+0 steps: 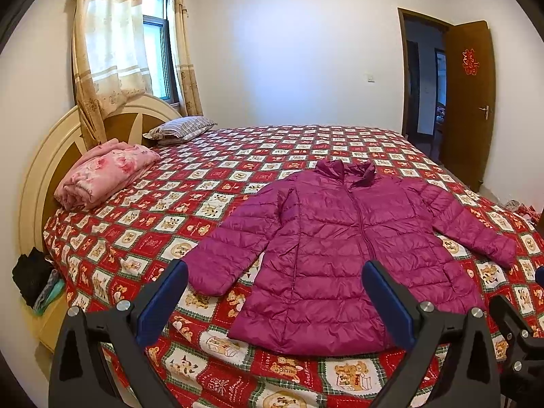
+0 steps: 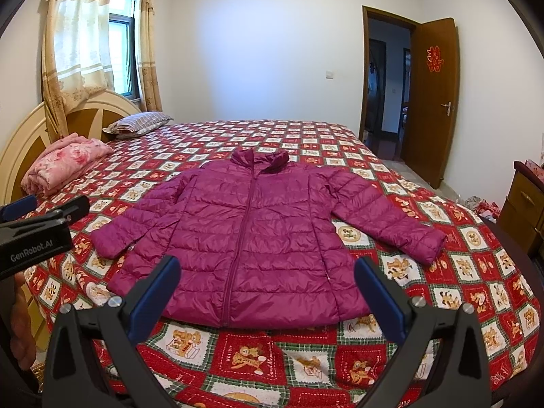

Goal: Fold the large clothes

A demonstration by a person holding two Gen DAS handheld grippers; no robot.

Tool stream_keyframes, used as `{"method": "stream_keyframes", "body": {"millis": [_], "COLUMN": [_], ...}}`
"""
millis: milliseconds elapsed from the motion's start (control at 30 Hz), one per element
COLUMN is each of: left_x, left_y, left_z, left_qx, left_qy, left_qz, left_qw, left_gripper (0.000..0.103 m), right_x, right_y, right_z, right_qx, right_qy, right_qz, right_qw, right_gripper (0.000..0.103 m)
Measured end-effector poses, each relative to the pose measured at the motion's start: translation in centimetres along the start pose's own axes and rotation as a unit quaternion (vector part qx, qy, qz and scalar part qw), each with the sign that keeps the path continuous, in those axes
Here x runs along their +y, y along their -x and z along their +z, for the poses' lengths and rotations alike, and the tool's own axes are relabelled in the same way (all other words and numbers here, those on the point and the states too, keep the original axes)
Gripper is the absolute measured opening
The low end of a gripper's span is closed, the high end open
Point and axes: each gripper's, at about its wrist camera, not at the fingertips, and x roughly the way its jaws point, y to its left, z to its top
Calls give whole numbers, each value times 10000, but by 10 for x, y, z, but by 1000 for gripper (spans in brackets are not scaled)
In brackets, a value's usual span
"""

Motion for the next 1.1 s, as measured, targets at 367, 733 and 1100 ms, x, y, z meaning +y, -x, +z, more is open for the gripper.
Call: {"method": "stream_keyframes", "body": {"millis": [367, 733, 1100], "left_x": [3, 4, 4], "left_y": [-2, -2, -2], "left_z": [1, 0, 1], "left_qx": [-7, 0, 4], "left_qy": [21, 22, 30], "left_qz": [37, 30, 27], "left_qw": [10000, 10000, 10000], "left_gripper": [102, 102, 102], "right_x": [-2, -5, -4], "right_y": [-1, -6, -6], "right_z": [-5, -7, -6], "right_qx": [15, 53, 86], "right_qy": [-10, -19, -25], "right_qz": [2, 12, 16], "right_qw": [10000, 10000, 10000], "right_gripper": [103, 103, 103]}}
